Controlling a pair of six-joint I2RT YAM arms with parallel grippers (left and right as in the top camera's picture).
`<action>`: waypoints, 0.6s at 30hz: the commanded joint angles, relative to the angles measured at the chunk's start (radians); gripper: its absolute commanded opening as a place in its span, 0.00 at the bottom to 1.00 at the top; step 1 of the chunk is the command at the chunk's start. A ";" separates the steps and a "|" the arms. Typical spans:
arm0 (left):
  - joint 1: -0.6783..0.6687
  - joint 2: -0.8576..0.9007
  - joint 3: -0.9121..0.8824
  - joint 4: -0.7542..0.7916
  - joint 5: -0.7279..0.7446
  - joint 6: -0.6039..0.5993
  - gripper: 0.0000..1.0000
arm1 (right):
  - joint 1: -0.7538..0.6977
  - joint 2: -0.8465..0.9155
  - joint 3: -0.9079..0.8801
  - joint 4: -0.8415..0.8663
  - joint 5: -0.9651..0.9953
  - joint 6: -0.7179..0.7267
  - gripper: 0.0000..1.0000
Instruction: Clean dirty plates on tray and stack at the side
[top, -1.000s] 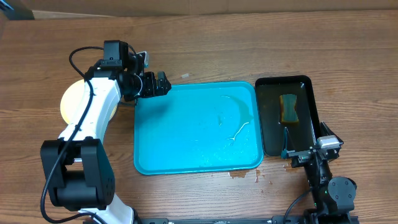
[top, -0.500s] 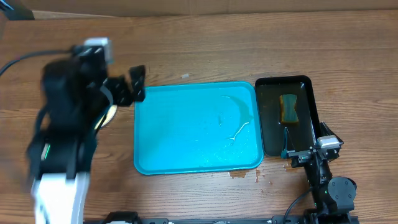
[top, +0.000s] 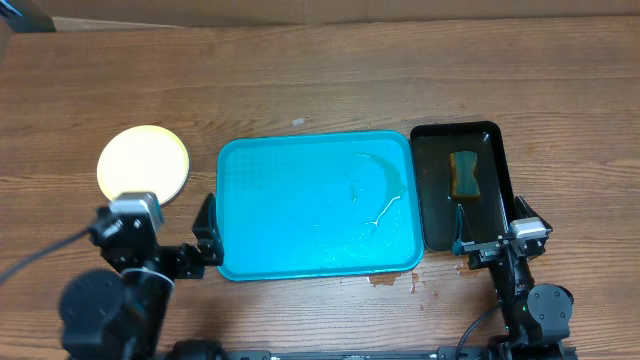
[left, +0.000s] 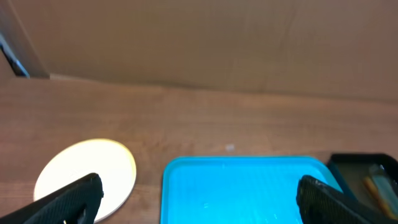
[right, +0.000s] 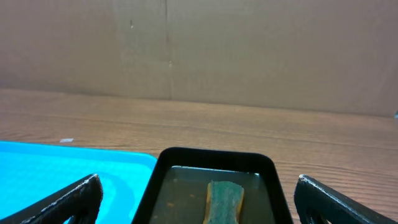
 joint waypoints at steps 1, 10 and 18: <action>-0.011 -0.126 -0.187 0.138 -0.021 0.003 1.00 | -0.004 -0.011 -0.011 0.008 0.002 -0.007 1.00; 0.034 -0.426 -0.657 0.789 -0.021 -0.107 1.00 | -0.004 -0.011 -0.011 0.008 0.002 -0.007 1.00; 0.047 -0.452 -0.843 0.939 -0.021 -0.127 1.00 | -0.004 -0.011 -0.011 0.008 0.002 -0.007 1.00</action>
